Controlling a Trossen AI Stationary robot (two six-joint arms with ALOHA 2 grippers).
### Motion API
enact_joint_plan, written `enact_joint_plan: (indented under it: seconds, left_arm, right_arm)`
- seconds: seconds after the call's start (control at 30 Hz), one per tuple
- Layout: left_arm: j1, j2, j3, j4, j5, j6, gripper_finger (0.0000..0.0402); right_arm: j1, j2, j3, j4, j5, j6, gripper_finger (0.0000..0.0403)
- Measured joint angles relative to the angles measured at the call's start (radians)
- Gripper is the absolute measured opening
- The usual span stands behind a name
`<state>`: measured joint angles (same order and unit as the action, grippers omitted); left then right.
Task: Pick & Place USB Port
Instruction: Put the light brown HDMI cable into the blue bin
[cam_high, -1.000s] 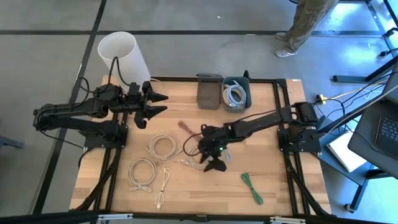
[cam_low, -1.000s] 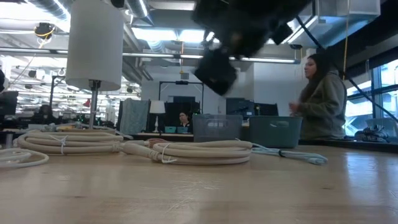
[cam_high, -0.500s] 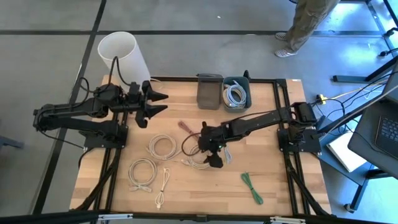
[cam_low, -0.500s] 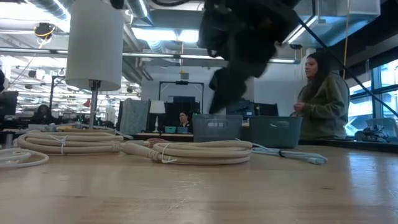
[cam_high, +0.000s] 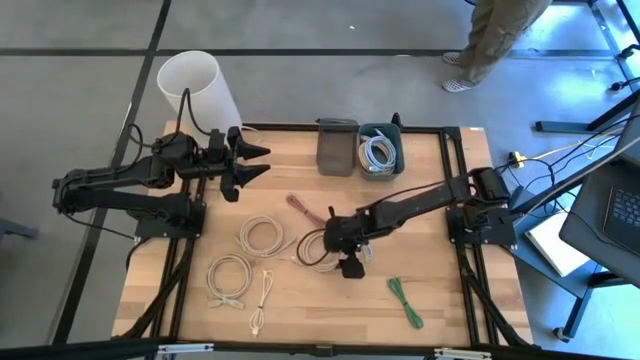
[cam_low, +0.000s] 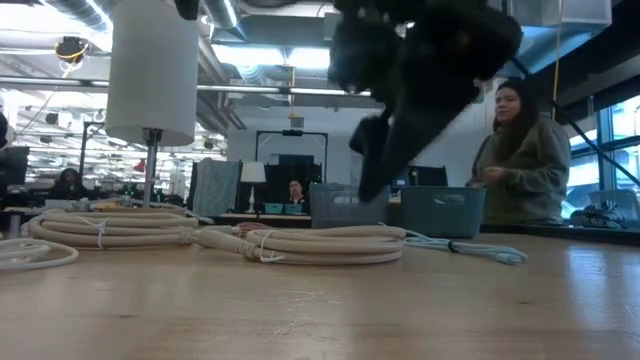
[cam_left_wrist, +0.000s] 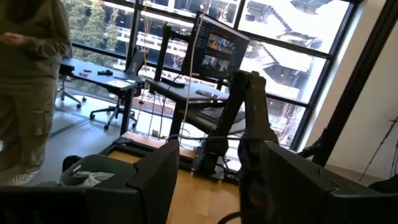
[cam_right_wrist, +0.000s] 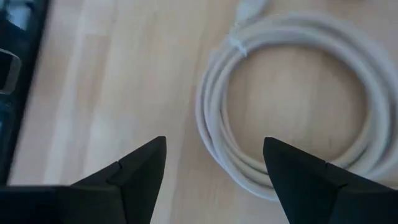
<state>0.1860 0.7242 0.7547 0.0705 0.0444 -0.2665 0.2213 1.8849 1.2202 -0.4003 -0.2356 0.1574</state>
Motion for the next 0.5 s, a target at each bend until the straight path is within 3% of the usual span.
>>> enact_joint_plan:
  seconds: [0.23,0.5]
  left_arm:
    - [-0.001,0.000,0.000,0.000,0.002,0.000,0.0221]
    - [0.000,0.000,0.000,0.000,0.002,-0.008,0.0221]
  right_arm:
    - [0.016,0.096,-0.002,0.017,-0.021,0.014,0.0273]
    - [0.018,0.103,-0.002,0.019,0.007,0.018,0.0273]
